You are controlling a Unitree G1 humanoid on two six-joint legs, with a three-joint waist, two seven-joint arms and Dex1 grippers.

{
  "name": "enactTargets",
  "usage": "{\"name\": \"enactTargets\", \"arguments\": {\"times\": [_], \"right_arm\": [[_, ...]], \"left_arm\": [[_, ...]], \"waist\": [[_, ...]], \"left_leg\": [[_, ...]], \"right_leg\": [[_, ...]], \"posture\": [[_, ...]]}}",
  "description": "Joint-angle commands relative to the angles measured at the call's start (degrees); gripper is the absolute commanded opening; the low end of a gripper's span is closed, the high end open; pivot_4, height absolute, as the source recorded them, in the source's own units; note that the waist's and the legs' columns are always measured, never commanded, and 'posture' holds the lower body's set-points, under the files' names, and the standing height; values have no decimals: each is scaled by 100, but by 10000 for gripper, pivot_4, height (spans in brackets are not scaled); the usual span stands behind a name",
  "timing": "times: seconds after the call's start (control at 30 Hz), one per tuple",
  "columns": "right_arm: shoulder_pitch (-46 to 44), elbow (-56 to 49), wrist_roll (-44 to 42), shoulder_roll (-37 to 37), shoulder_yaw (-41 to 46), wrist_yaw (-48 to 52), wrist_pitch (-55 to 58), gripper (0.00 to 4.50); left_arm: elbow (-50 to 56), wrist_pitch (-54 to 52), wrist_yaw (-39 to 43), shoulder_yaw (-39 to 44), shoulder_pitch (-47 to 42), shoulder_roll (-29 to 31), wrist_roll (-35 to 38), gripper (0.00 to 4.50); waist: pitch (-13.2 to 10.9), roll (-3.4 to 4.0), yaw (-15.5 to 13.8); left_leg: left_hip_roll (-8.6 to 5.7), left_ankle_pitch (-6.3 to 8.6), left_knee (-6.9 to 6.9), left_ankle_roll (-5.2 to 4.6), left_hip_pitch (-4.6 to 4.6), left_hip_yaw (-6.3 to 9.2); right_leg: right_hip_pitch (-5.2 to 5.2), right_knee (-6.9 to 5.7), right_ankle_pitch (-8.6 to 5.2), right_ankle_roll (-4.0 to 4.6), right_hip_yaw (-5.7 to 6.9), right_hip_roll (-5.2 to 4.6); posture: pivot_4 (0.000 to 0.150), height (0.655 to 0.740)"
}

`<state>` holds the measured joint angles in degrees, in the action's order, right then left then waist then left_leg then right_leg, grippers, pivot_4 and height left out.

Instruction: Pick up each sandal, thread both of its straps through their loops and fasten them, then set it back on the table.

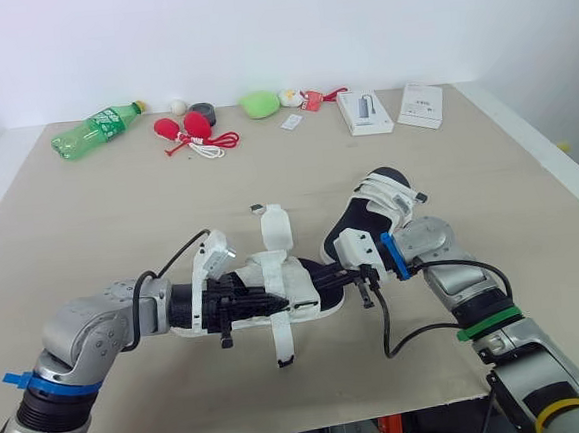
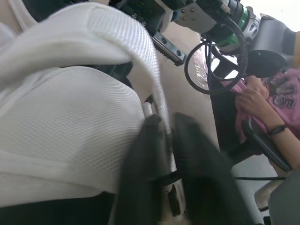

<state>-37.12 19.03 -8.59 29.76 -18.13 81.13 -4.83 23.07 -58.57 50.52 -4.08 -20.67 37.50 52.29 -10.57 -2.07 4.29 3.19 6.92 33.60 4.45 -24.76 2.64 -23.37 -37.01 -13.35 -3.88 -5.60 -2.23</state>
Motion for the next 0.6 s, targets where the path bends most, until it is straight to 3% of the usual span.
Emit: {"name": "enactTargets", "arguments": {"times": [0.03,0.13,0.3,0.4,0.6], "right_arm": [[-8,180,247,41,-139,34,-37,0],[-22,212,242,36,-144,42,-63,0],[-36,251,224,36,-138,60,-82,0],[-34,270,227,44,-134,62,-111,0],[-37,296,226,32,-128,65,-148,0]], "left_arm": [[279,111,237,94,-94,237,16,21236],[360,178,516,175,-208,573,-26,32535],[232,110,759,584,-531,1025,189,32535],[387,-443,983,946,-476,1384,999,32535],[1008,-674,1089,857,562,1732,1352,32535]], "waist": [[0,0,0],[0,0,1],[-4,-6,3],[-5,-7,9],[-6,-9,18]], "left_leg": [[0,0,0,0,1,0],[0,0,0,0,1,0],[0,1,1,1,2,-1],[0,1,1,1,2,-1],[3,14,-2,3,3,-5]], "right_leg": [[1,0,0,0,0,-1],[-2,0,0,0,0,1],[-2,1,-1,1,0,-3],[-3,2,-1,1,0,-3],[-4,1,-8,4,0,-4]], "posture": [[1500,7400],[1500,7400],[1500,7400],[1500,7400],[1500,7400]]}}
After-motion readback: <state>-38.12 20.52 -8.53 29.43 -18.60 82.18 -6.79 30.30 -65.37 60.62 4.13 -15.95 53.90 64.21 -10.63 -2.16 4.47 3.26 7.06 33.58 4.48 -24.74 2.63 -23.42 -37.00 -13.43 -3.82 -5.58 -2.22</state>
